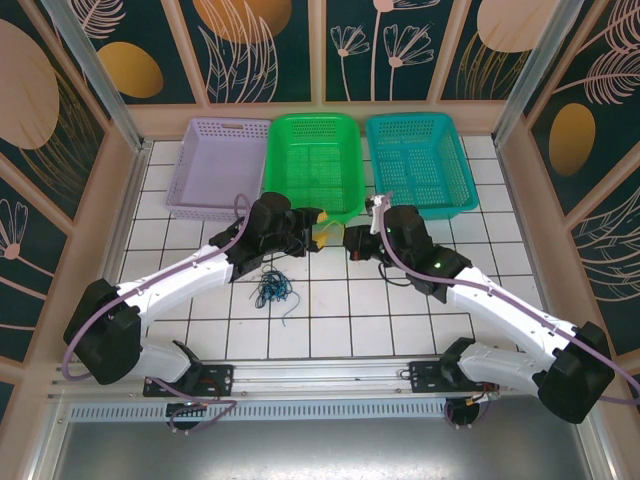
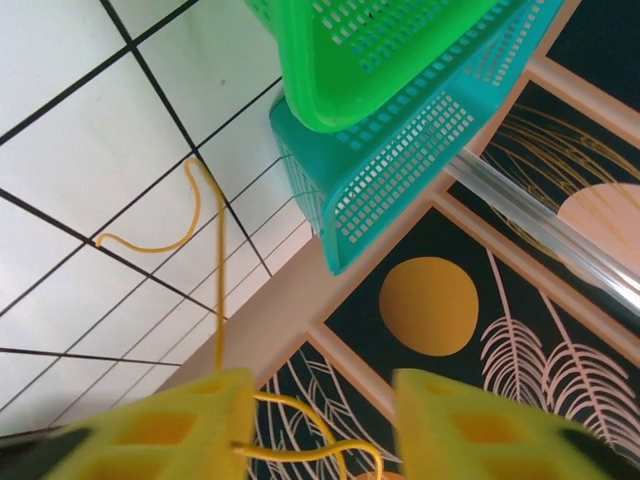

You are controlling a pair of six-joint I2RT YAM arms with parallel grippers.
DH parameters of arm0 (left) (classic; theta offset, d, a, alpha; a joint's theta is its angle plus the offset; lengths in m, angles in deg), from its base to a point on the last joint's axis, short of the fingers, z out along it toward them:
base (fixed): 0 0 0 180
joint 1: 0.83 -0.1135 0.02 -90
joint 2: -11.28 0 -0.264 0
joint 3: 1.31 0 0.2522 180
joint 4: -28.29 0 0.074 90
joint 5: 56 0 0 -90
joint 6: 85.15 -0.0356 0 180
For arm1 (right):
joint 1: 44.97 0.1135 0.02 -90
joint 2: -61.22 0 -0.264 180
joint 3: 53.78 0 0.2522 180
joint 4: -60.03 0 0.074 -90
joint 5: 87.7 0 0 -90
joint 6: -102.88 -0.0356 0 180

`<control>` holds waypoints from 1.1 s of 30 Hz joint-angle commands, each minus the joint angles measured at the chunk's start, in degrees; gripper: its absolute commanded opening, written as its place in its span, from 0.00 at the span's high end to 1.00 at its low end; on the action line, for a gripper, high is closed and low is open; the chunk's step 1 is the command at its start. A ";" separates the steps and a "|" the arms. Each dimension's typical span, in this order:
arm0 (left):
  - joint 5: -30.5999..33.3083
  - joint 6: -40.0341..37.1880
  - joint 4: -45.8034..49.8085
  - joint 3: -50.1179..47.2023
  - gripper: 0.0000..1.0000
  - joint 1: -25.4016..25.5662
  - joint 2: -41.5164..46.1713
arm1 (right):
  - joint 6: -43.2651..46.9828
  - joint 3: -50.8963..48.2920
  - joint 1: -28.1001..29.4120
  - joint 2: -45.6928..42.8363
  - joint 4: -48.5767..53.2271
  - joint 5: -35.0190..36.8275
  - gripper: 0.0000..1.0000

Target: Untangle the cables

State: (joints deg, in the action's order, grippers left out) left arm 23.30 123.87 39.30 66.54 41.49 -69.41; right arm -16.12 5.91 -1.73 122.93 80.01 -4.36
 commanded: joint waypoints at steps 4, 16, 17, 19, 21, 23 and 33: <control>2.73 -2.29 -0.06 0.52 0.87 -0.11 0.16 | 1.28 -0.47 2.01 0.14 0.71 -0.90 1.00; 6.00 -9.23 4.61 2.13 1.00 -1.10 2.06 | 5.01 0.43 2.72 1.14 3.74 -5.16 1.00; 6.54 -11.30 4.27 3.75 1.00 -1.23 1.82 | 5.40 0.60 2.87 1.60 4.31 -6.14 1.00; 4.99 -18.42 1.34 7.22 1.00 -2.03 -0.09 | 6.61 1.07 3.26 2.25 6.38 -6.93 0.97; 3.48 -24.27 2.80 11.80 1.00 -2.17 -1.93 | 6.63 1.24 2.93 1.21 7.73 -5.73 0.84; 1.97 -29.62 5.35 15.16 1.00 -2.22 -3.28 | 5.75 1.51 1.23 -0.80 7.70 -5.99 0.70; -4.12 -40.70 9.13 19.88 1.00 -2.27 -5.93 | 1.89 7.02 -11.08 -6.63 5.53 -12.21 0.49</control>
State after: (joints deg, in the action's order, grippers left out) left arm 22.01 89.62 46.08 83.15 39.24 -73.98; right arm -13.21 9.58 -11.56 116.50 86.81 -13.06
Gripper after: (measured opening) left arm 0.068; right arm 0.493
